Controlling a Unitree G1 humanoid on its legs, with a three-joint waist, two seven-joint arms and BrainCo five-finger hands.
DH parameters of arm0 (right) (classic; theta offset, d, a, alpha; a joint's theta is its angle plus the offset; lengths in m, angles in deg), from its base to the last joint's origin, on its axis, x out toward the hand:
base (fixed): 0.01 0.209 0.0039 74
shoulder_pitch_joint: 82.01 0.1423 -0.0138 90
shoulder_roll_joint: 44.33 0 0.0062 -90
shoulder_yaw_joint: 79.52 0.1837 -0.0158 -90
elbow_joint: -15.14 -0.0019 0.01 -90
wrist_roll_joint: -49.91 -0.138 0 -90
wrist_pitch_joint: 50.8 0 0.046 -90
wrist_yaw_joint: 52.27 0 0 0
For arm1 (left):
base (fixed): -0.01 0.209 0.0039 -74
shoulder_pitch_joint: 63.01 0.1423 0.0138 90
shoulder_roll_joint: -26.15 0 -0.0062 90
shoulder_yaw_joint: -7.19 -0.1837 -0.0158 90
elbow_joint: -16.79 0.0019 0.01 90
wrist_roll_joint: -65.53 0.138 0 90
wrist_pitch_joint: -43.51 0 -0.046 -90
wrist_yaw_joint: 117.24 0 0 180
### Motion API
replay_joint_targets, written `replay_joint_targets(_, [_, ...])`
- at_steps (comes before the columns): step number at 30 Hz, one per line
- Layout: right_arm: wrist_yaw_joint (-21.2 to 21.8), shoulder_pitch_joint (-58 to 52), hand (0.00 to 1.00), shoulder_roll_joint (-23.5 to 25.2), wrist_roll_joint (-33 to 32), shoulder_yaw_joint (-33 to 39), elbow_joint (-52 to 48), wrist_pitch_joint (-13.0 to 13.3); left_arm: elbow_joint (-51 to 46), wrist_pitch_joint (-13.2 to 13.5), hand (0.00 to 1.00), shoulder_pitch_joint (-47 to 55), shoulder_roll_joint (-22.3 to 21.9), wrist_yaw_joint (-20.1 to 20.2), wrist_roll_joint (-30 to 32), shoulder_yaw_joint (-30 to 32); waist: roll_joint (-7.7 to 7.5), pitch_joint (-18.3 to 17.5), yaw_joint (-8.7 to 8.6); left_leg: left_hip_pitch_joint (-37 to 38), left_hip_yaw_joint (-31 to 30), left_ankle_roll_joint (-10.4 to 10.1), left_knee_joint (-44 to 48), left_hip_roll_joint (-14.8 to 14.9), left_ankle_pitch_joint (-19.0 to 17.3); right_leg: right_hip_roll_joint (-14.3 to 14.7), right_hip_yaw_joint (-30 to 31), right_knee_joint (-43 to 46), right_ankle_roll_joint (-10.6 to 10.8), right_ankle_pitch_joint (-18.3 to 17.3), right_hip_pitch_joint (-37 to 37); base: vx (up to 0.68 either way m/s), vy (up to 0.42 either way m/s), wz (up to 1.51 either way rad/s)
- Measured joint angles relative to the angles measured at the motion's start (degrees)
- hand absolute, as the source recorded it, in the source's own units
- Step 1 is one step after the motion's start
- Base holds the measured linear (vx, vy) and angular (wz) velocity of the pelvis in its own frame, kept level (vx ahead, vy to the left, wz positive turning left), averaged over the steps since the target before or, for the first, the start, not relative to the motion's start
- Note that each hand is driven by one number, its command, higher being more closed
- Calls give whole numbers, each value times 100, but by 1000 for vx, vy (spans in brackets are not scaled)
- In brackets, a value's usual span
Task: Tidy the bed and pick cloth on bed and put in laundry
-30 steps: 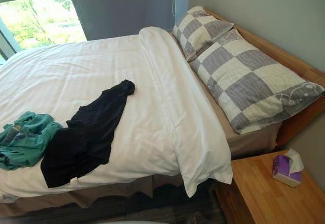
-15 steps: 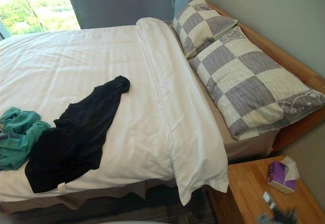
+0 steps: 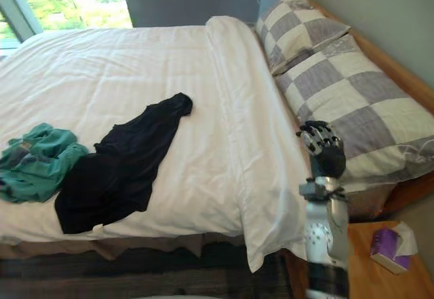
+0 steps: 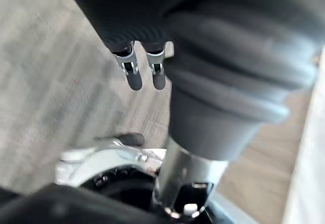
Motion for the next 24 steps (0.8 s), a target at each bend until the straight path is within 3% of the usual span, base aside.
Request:
replay_joint_targets(1, [-114, 589, 100, -33, -362, 34, 111, 330, -102, -8, 0, -167, -14, -10, -7, -68, 104, 287, 59, -258, -97, 25, 2, 8, 113, 10, -70, 23, -27, 72, -218, -167, 35, 42])
replay_joint_targets(4, [-187, 1751, 100, -78, -1233, 350, 381, 977, -360, -108, 0, -399, 18, -8, -259, -252, 265, 962, 170, -742, -268, 129, 7, 32, 354, 25, -187, 136, -88, 190, -662, -126, 19, 33])
replay_joint_targets(7, [-156, 2041, 100, -367, -1853, 556, 411, 1251, -639, -217, 0, -497, 10, -3, -448, -421, 480, 1455, 188, -969, -349, 113, 10, -56, 434, -176, -165, 597, -52, 47, -1028, -23, 57, 22])
replay_joint_targets(10, [-116, 2169, 100, -623, -2063, 690, 612, 1260, -755, -237, 0, -571, 6, 36, -515, -433, 569, 1672, 183, -1290, -504, 104, 236, -149, 445, -434, -69, 1057, -13, -112, -1437, 33, 44, 1])
replay_joint_targets(12, [98, 2363, 100, -974, -2203, 688, 1051, 1184, -742, -238, 0, -660, -8, 168, -590, -484, 772, 1812, 201, -1465, -627, 98, 280, -238, 449, -588, 89, 1359, 0, -171, -1786, 53, 32, -15])
replay_joint_targets(13, [151, 2420, 100, -1052, -2216, 686, 1139, 1169, -726, -238, 0, -686, -5, 192, -611, -511, 805, 1827, 200, -1529, -627, 80, 282, -260, 462, -626, 133, 1444, 6, -187, -1897, 44, 55, -16])
replay_joint_targets(14, [290, 2476, 100, -1227, -2262, 685, 1245, 1108, -647, -225, 0, -786, -22, 281, -641, -558, 917, 1882, 246, -1694, -636, 4, 275, -305, 518, -714, 246, 1627, -3, -221, -2192, 21, 42, -13])
replay_joint_targets(16, [408, 2481, 100, -1339, -2259, 676, 1296, 1052, -586, -214, 0, -888, 2, 414, -642, -611, 993, 1925, 294, -1867, -645, -106, 270, -341, 601, -782, 346, 1780, -29, -248, -2485, -3, 8, -12])
replay_joint_targets(20, [1045, 2445, 100, -1312, -2391, 561, 1280, 870, -474, -165, 0, -980, 9, 692, -702, -630, 1067, 1961, 328, -2149, -634, -185, 229, -359, 703, -850, 624, 2165, -108, -371, -3094, -29, -46, -17])
replay_joint_targets(24, [2102, 2122, 100, -1297, -2408, 275, 626, 284, -328, -158, 0, -1013, 11, 1051, -755, -495, 1081, 1975, 275, -2359, -594, -350, 129, -347, 821, -862, 852, 2502, -220, -493, -3622, -47, -90, -16])
